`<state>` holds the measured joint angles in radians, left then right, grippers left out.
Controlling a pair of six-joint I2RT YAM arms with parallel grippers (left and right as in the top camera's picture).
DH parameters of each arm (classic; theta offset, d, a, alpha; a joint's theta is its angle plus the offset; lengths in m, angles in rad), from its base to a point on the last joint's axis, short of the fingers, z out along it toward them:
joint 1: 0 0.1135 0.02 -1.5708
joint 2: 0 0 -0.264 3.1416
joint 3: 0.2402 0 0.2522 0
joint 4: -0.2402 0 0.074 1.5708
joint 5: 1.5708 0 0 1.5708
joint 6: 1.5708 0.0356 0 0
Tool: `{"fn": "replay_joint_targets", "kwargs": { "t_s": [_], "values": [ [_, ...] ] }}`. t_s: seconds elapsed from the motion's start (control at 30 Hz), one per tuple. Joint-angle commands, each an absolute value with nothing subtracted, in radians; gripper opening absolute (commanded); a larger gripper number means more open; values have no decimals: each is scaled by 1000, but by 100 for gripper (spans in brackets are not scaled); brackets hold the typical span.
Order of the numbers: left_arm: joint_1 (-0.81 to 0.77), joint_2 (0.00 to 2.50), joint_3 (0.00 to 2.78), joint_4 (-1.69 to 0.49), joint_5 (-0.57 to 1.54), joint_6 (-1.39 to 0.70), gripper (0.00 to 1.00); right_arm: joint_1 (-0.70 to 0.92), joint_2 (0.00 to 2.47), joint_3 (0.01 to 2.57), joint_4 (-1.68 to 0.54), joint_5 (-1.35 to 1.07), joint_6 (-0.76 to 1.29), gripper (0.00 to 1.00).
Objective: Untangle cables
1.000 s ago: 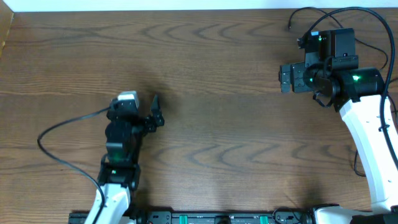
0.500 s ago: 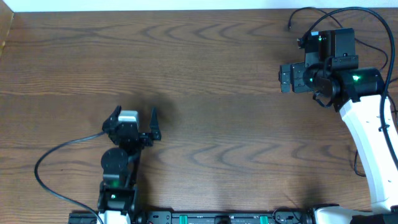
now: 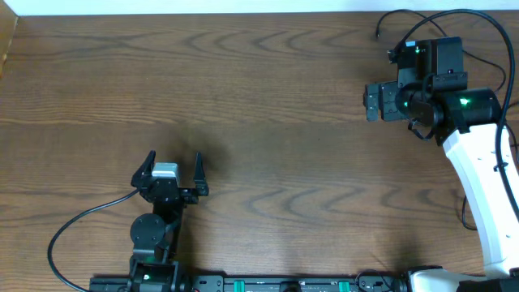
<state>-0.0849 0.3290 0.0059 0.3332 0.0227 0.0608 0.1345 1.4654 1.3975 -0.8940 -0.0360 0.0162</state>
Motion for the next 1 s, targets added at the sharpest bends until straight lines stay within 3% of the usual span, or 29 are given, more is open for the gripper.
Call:
{"fn": "replay_joint_targets", "kwargs": {
  "t_s": [0.0,0.4,0.97],
  "values": [
    [-79,284,4,282,14,78,98,138,1460,1401,-894,-40,29,99],
    [-77,75,4,-64,6,78,98,138,1460,1401,-894,-40,29,99],
    [-73,1,4,-75,-8,67,98,138,1460,1401,-894,-40,29,99]
  ]
}}
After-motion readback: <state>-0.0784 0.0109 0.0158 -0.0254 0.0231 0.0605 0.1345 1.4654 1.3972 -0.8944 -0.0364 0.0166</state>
